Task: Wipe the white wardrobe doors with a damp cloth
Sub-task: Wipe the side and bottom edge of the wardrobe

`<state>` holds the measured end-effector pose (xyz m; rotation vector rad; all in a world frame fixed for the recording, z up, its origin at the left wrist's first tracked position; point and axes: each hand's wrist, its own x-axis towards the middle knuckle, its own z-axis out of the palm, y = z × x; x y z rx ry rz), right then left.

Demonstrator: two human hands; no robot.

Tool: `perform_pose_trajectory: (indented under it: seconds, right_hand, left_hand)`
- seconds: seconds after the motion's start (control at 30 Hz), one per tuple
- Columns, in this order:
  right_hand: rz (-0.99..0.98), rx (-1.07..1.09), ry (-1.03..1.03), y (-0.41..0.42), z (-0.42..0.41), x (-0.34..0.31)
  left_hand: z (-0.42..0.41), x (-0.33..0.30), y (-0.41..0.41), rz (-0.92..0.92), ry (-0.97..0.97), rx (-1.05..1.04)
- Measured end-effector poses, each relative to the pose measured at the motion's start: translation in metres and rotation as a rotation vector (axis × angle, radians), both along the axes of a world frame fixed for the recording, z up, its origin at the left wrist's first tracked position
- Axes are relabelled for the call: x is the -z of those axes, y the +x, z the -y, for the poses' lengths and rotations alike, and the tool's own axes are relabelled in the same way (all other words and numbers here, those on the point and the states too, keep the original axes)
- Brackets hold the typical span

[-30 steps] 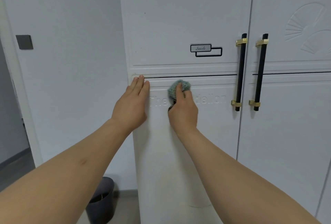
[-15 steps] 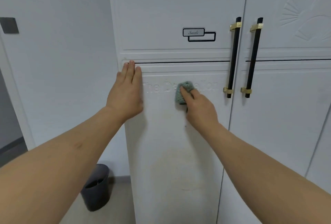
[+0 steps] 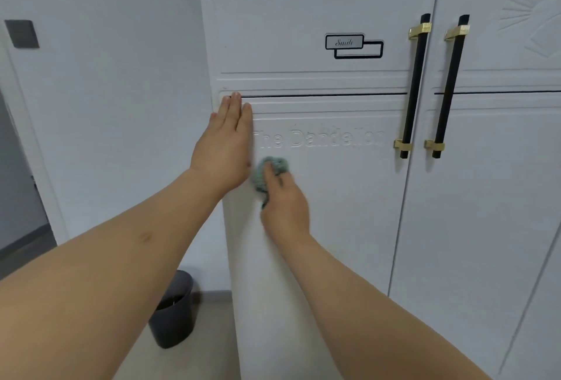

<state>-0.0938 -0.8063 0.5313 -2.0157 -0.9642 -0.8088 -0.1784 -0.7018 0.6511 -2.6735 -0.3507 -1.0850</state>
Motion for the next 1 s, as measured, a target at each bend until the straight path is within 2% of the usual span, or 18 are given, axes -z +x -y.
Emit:
perform_pose_trajectory:
  seconds: [0.13, 0.27, 0.37, 0.5, 0.6, 0.7, 0.87, 1.0]
  right_hand:
    - [0.184, -0.081, -0.384, -0.022, -0.012, -0.003]
    - [0.243, -0.066, -0.479, 0.013, 0.044, 0.001]
    - [0.171, 0.082, -0.342, 0.054, 0.107, 0.005]
    - [-0.113, 0.246, 0.001, 0.085, 0.170, 0.004]
    - [-0.362, 0.269, 0.278, 0.073, 0.157, 0.003]
    - [-0.399, 0.230, 0.406, 0.048, 0.105, -0.007]
    - [-0.157, 0.042, 0.140, 0.003, 0.025, -0.041]
    - [0.071, -0.003, -0.136, -0.012, -0.006, -0.031]
  left_hand:
    - [-0.003, -0.003, -0.003, -0.012, 0.015, -0.010]
    - [0.000, -0.003, -0.004, -0.026, 0.025, -0.021]
    - [0.002, -0.002, -0.003, -0.016, 0.017, -0.019]
    - [0.007, 0.000, -0.002, 0.000, -0.006, -0.009]
    - [0.008, 0.001, -0.002, 0.005, -0.025, 0.009]
    - [0.005, -0.003, -0.005, 0.004, -0.033, 0.026]
    - [-0.011, 0.012, -0.014, 0.044, 0.004, 0.039]
    - [-0.021, 0.036, -0.019, 0.086, -0.011, 0.031]
